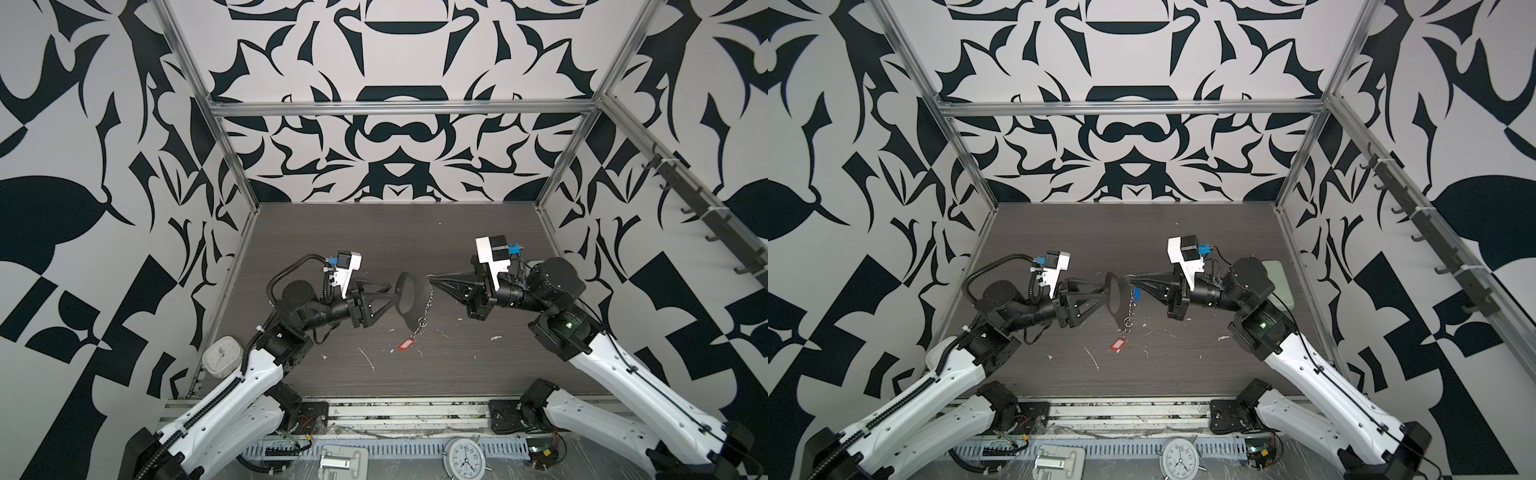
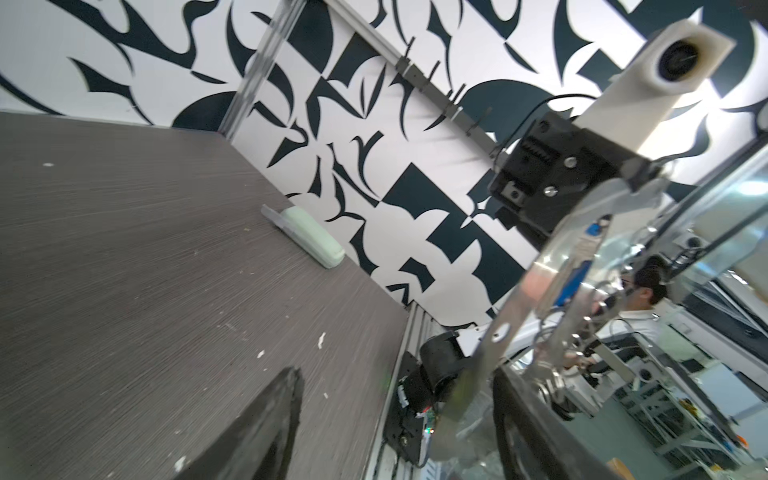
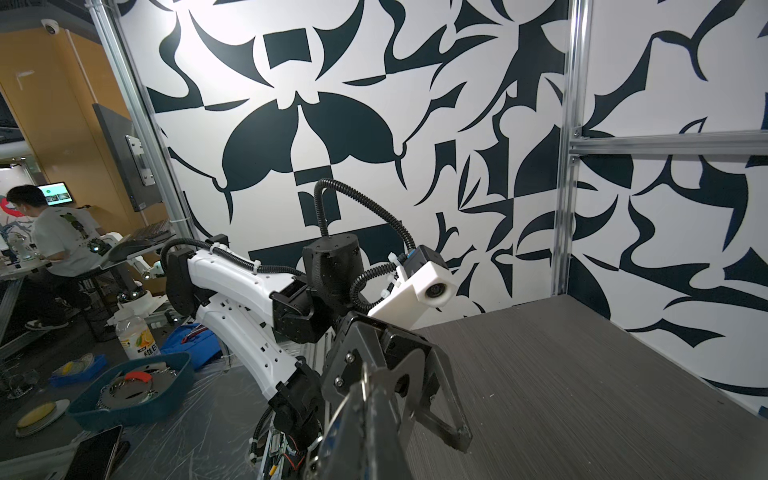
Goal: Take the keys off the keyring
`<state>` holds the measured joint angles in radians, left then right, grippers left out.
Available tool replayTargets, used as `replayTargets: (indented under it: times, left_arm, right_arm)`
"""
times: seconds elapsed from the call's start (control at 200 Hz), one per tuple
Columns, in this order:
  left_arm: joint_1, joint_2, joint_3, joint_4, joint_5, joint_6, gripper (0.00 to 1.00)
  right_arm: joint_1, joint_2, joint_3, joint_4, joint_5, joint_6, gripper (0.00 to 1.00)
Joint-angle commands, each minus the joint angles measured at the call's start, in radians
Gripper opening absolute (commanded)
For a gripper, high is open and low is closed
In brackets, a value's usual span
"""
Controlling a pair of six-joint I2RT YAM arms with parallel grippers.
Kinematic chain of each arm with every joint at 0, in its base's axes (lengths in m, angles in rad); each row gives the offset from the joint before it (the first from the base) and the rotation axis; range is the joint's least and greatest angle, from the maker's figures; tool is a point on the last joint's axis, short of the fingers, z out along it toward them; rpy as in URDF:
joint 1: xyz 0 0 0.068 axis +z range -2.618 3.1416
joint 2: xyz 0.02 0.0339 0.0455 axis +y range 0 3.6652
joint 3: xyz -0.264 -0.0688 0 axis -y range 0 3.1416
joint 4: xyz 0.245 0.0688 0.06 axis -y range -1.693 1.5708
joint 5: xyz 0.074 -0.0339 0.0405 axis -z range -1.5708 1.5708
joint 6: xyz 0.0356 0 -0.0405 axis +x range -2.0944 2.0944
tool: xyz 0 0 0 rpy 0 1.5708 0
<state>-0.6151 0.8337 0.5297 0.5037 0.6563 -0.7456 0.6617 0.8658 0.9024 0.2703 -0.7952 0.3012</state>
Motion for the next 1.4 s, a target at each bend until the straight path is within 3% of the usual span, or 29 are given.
replayTargets:
  times: [0.0, 0.17, 0.28, 0.435, 0.74, 1.05, 1.395]
  left_arm:
    - [0.003, 0.045, -0.029, 0.243, 0.088, -0.134, 0.74]
    - [0.003, 0.117, -0.04, 0.381, 0.127, -0.223, 0.65]
    - [0.003, 0.152, -0.043, 0.453, 0.147, -0.273, 0.55]
    - [0.005, 0.136, -0.042, 0.427, 0.161, -0.28, 0.41]
    - [0.005, -0.033, 0.017, 0.051, 0.142, -0.163, 0.22]
    - [0.005, -0.066, 0.089, -0.187, 0.157, -0.104, 0.0]
    - [0.005, -0.081, 0.211, -0.537, 0.183, 0.057, 0.0]
  right_arm:
    - [0.002, 0.002, 0.005, 0.104, 0.009, 0.032, 0.0]
    - [0.003, 0.015, -0.002, 0.127, 0.006, 0.054, 0.0]
    - [0.003, 0.016, -0.01, 0.137, 0.007, 0.063, 0.0]
    - [0.003, 0.012, -0.014, 0.104, 0.002, 0.05, 0.0]
    - [0.002, 0.001, -0.047, 0.041, -0.01, 0.015, 0.0]
    - [0.002, 0.003, -0.049, -0.045, -0.063, -0.043, 0.0]
    - [0.003, 0.002, -0.017, -0.21, -0.137, -0.167, 0.0]
